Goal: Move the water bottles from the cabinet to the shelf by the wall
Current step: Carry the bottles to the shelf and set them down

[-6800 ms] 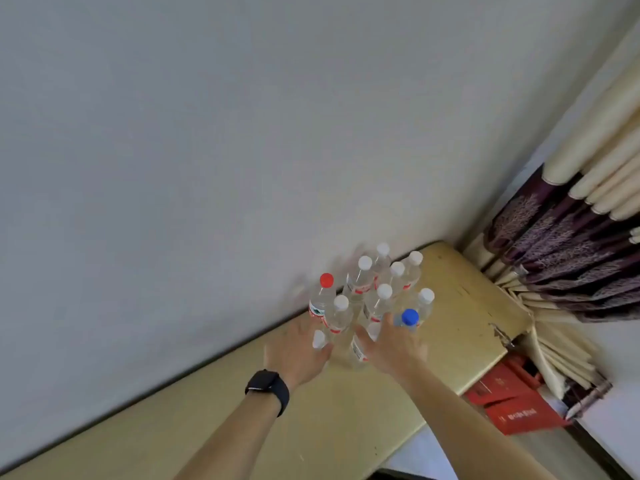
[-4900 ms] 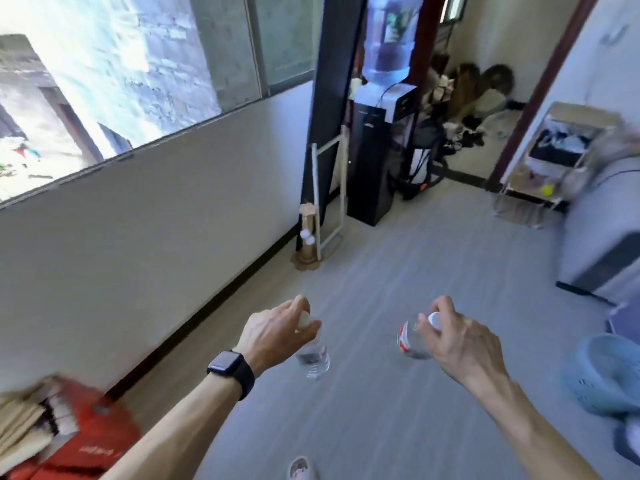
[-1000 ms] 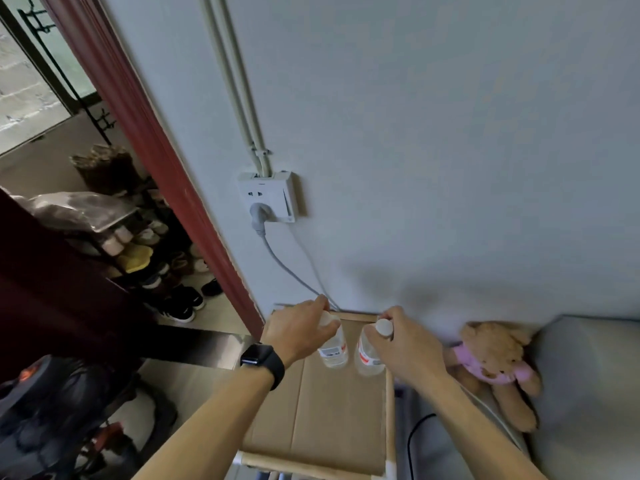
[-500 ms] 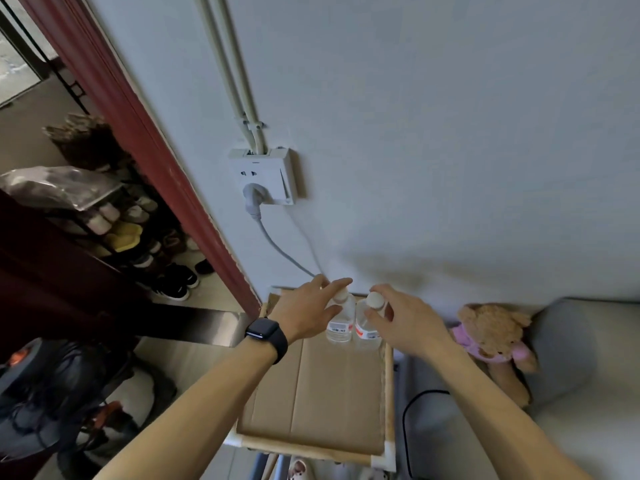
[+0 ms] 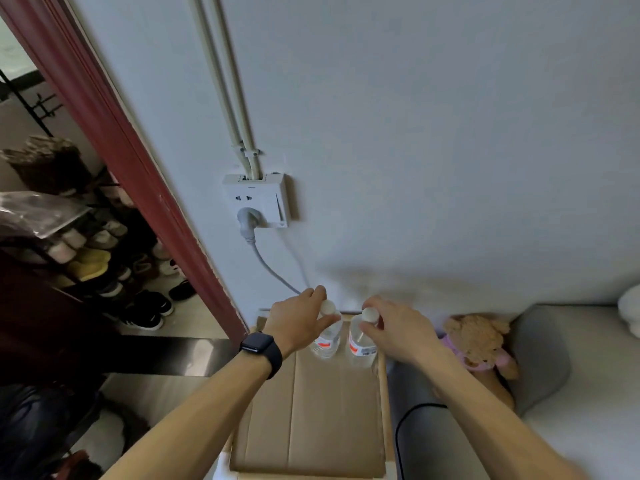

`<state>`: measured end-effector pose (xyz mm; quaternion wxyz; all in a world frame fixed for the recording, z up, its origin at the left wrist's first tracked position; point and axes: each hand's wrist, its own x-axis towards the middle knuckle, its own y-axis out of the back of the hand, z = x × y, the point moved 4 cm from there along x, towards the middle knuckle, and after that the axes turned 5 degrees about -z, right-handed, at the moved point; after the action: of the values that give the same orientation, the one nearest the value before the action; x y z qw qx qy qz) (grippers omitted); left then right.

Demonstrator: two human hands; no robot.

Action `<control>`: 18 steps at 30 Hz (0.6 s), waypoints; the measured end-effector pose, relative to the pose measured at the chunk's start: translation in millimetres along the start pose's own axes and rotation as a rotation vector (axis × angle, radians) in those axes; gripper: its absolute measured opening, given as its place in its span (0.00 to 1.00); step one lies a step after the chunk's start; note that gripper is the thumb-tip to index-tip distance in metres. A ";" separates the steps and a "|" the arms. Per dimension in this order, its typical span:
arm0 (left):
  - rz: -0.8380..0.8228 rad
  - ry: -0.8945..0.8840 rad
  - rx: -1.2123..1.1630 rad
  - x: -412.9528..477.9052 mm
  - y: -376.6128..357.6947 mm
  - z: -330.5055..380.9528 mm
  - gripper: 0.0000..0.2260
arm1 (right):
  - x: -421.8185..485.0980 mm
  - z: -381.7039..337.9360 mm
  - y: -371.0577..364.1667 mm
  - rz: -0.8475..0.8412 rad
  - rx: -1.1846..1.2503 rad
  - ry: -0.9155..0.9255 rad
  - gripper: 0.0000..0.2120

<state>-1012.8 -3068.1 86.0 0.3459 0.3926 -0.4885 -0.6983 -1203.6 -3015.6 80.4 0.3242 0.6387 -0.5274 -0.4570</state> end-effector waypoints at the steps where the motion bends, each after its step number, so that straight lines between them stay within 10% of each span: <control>1: 0.003 0.011 0.013 -0.3 0.4 -2.6 0.20 | 0.3 -0.7 0.5 0.008 -0.008 -0.018 0.14; 18: -0.054 0.093 -0.086 17.5 5.7 -13.6 0.19 | 14.3 3.9 12.0 0.114 -0.135 -0.239 0.24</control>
<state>-1008.1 -3090.5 84.9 0.3657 0.4225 -0.4307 -0.7087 -1211.3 -3032.0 86.3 0.3266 0.5255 -0.5657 -0.5452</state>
